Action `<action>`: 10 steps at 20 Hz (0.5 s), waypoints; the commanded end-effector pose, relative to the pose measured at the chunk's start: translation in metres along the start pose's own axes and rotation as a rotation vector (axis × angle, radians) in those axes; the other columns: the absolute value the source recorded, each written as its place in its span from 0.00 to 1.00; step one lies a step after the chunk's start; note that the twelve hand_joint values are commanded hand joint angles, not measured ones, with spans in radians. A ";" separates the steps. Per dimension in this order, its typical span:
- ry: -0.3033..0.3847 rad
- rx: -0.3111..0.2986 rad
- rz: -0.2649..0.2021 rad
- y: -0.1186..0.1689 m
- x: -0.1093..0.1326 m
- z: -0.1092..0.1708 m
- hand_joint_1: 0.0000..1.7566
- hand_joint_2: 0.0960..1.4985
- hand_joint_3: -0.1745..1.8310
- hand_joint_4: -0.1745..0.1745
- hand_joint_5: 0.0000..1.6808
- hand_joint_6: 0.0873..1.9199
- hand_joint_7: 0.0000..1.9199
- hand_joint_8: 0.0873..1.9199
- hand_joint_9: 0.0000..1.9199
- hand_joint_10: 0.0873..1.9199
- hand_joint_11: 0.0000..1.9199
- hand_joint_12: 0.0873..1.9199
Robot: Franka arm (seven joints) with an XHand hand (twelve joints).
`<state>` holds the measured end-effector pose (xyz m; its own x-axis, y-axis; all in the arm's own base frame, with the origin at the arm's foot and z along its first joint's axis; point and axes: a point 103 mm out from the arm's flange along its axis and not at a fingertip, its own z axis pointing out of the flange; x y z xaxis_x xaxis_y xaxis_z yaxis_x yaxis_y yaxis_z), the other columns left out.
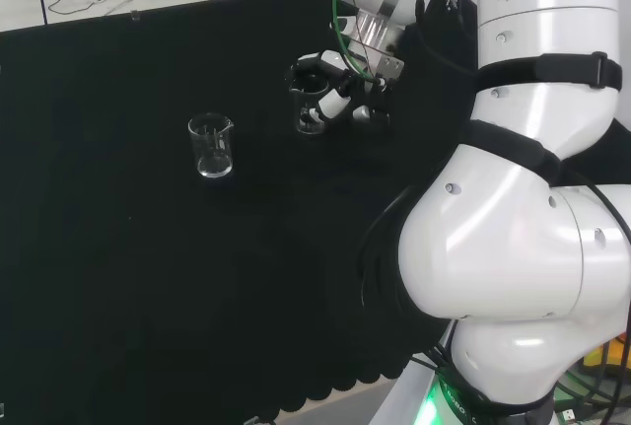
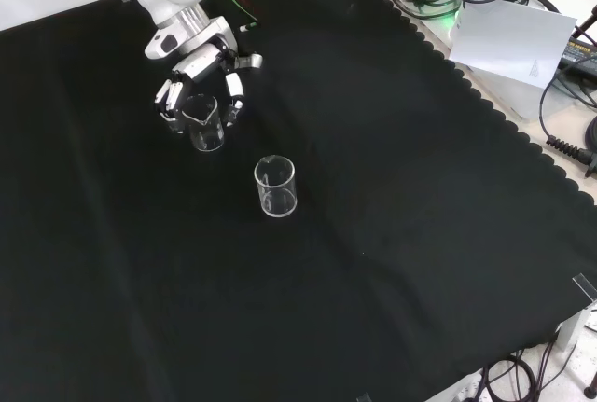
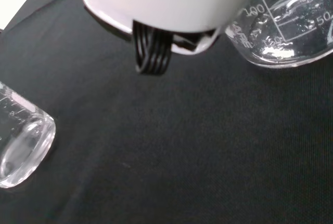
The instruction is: Place the beaker back on the table.
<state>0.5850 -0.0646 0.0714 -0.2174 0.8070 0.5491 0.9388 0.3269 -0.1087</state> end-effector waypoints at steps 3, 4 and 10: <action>-0.048 0.028 0.007 -0.007 0.012 -0.009 0.64 0.26 0.45 0.37 0.24 0.28 0.24 0.35 0.32 0.28 0.10 0.71; -0.050 0.023 0.010 -0.008 0.014 -0.012 0.64 0.26 0.45 0.37 0.24 0.28 0.24 0.35 0.32 0.28 0.09 0.71; -0.076 -0.014 0.029 -0.024 0.033 -0.044 0.63 0.26 0.44 0.36 0.24 0.24 0.22 0.35 0.28 0.30 0.07 0.73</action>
<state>0.5774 -0.0630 0.1003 -0.2218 0.8350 0.5035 0.9379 0.3239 -0.1239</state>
